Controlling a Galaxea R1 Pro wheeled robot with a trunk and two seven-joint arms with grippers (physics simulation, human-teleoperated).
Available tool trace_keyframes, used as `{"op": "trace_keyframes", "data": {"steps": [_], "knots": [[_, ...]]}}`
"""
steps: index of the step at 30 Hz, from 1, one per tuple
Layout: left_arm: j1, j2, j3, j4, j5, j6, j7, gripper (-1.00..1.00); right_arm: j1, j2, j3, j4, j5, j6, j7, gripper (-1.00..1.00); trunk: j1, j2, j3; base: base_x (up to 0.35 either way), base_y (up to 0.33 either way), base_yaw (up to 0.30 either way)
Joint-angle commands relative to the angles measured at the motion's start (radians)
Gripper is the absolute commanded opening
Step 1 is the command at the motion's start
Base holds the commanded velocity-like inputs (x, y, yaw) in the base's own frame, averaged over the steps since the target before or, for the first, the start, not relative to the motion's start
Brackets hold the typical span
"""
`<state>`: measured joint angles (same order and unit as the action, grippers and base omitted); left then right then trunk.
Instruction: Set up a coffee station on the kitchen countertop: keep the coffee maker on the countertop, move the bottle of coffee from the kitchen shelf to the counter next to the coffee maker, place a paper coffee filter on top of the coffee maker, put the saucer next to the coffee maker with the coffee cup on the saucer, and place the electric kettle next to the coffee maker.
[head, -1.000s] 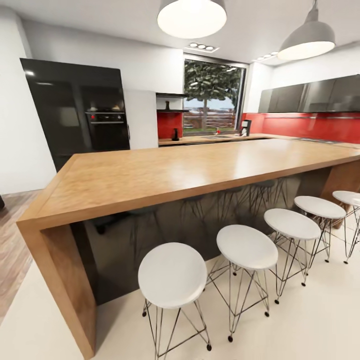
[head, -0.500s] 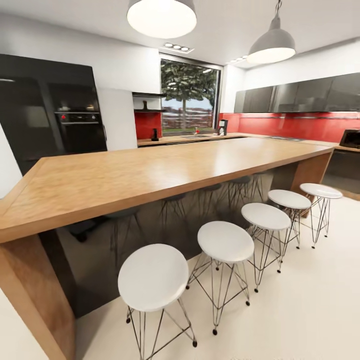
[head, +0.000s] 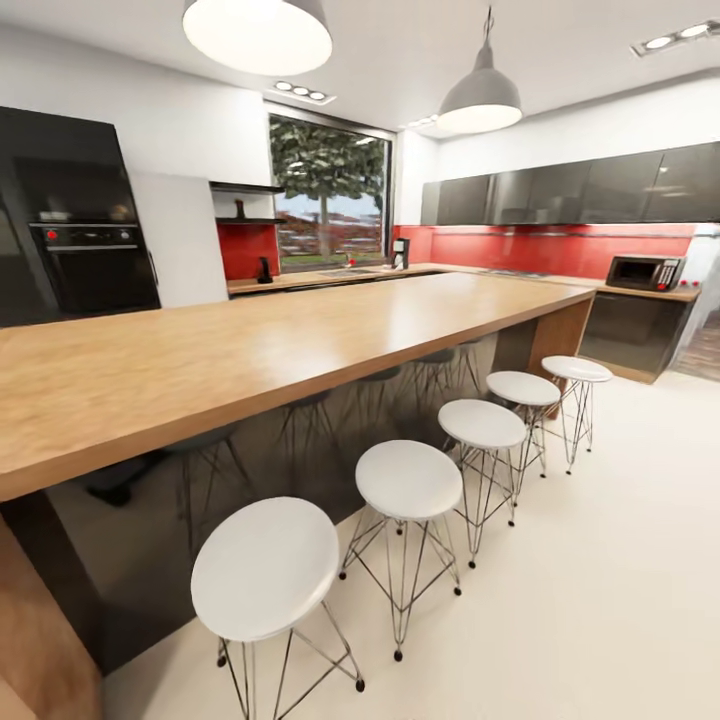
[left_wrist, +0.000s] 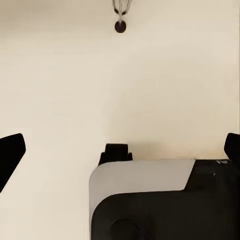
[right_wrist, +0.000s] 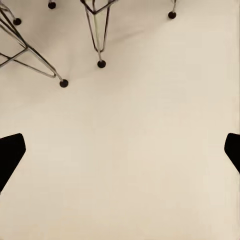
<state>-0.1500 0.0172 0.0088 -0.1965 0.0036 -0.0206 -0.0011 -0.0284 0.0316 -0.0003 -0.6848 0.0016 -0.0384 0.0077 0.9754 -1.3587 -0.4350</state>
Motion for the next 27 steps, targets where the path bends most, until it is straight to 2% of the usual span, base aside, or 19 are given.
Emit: {"op": "trace_keyframes", "data": {"steps": [1,4,9,27], "knots": [[-0.012,0.0,0.011,-0.001,0.001,-0.004,-0.003,1.0,-0.001,0.001,0.001,-0.003,0.001,-0.004,0.001,1.0,-0.004,0.007,0.002,0.0,0.0,-0.286],[-0.02,-0.002,0.024,0.0,0.001,-0.008,-0.007,1.0,-0.001,0.004,0.004,0.009,0.004,-0.007,0.0,1.0,-0.016,0.028,0.011,0.0,0.0,-0.294],[-0.017,-0.007,0.03,0.001,0.0,-0.011,-0.008,1.0,-0.001,0.005,0.001,0.104,0.004,-0.01,-0.002,1.0,-0.035,0.063,0.026,0.0,0.0,-0.299],[-0.011,-0.01,0.025,0.011,-0.005,0.004,-0.008,1.0,-0.001,0.001,-0.007,0.116,0.0,-0.012,-0.005,1.0,-0.104,0.189,0.083,0.0,0.0,-0.3]]}}
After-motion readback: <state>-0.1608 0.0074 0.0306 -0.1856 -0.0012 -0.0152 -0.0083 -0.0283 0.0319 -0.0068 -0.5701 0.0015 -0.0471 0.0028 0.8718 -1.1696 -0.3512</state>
